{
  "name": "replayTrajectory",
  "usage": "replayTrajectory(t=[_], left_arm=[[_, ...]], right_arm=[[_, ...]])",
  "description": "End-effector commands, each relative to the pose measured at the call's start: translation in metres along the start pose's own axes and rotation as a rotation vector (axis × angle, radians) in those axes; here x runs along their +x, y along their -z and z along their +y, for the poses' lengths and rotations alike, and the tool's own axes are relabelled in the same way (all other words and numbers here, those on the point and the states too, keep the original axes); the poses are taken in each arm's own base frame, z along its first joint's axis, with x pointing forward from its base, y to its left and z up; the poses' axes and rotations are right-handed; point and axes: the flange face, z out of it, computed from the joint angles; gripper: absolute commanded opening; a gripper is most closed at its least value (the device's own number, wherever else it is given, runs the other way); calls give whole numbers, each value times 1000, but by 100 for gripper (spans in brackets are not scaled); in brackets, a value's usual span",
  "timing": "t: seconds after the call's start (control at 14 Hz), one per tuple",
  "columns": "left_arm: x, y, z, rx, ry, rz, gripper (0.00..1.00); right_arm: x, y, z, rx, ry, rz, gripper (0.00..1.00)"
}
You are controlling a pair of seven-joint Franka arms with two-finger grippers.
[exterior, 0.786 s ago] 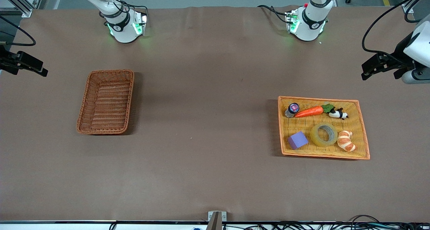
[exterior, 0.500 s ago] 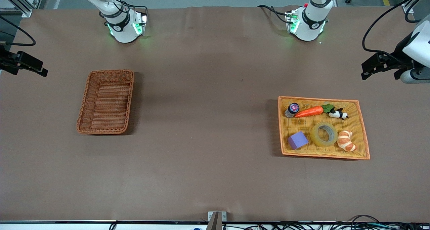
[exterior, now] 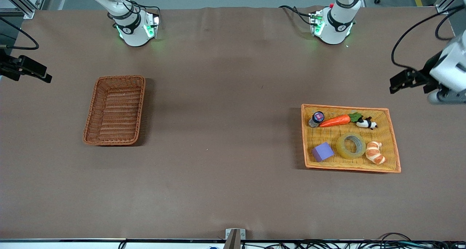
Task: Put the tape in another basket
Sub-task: 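Move the left gripper toward the tape roll on the yellow tray, then lower the left gripper onto the tape roll and close on it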
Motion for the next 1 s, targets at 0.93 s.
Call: replayTrajectory(t=[0.93], left_arm=[[63,-353,-33,-34,49,77,63]], right_arm=[[-3,0,0,5,12,-6,100]])
